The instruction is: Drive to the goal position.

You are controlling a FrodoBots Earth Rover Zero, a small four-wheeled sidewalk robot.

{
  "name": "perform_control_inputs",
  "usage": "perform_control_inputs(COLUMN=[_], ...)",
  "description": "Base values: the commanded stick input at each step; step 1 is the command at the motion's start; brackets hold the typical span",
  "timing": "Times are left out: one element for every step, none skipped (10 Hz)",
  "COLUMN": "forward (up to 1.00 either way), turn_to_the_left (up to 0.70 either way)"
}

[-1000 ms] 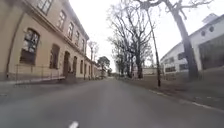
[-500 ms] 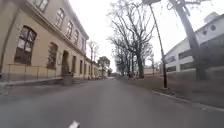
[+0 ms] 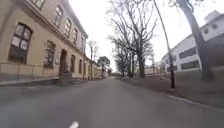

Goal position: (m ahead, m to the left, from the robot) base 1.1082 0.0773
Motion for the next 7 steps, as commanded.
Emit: perform_control_inputs(forward=[1.00,1.00,1.00,1.00,1.00,1.00,1.00], turn_to_the_left=[0.00,0.00,0.00,0.00,0.00,0.00,0.00])
